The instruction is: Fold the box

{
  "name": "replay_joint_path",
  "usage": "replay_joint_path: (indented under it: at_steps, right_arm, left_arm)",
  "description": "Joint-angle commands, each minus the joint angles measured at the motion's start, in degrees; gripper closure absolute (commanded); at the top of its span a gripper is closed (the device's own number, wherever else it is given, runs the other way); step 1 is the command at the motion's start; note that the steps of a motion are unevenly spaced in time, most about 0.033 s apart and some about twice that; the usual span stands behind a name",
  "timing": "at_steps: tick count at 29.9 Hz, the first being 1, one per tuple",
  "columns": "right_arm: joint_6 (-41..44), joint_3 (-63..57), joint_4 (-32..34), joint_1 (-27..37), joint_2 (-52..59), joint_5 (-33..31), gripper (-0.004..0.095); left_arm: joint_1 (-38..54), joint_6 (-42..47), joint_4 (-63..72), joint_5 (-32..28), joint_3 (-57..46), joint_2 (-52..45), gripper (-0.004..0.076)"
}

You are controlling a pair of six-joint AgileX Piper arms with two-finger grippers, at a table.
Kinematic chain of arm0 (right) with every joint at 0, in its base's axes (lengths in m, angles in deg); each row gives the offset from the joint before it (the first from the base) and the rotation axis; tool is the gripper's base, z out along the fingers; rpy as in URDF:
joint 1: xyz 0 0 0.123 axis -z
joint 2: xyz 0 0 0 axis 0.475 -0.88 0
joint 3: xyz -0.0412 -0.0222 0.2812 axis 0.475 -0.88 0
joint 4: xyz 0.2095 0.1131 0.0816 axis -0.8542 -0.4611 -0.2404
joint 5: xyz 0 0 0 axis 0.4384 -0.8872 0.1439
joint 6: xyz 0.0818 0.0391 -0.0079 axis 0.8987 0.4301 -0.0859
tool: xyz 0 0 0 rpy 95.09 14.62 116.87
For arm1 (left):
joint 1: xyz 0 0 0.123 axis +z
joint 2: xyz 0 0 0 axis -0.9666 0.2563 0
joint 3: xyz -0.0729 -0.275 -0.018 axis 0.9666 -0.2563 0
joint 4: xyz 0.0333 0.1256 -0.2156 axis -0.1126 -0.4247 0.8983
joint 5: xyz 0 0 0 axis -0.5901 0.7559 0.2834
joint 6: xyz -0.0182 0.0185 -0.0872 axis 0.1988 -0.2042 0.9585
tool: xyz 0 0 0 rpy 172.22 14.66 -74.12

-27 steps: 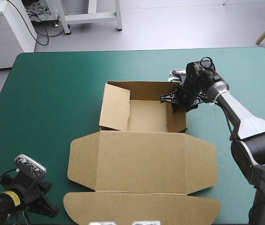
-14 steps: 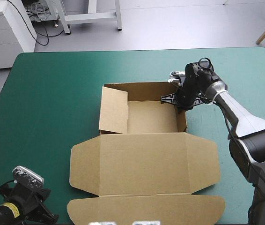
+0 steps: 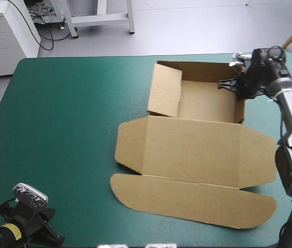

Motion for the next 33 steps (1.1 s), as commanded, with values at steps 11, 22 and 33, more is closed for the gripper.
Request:
replay_joint_path:
  at_steps: [11,22,33]
  right_arm:
    - [-5.4,2.01,0.4,32.51,4.98,0.66,0.0927]
    - [-5.54,1.91,-2.34,36.6,4.98,0.66,0.0476]
    - [-5.78,1.81,-2.72,36.6,7.28,0.66,0.0395]
  left_arm:
    - [-0.07,0.47,0.04,-2.6,1.27,0.58,0.0734]
    - [-0.07,0.47,0.04,-2.6,1.27,0.58,0.0734]
    - [-0.07,0.47,0.04,-2.6,1.27,0.58,0.0734]
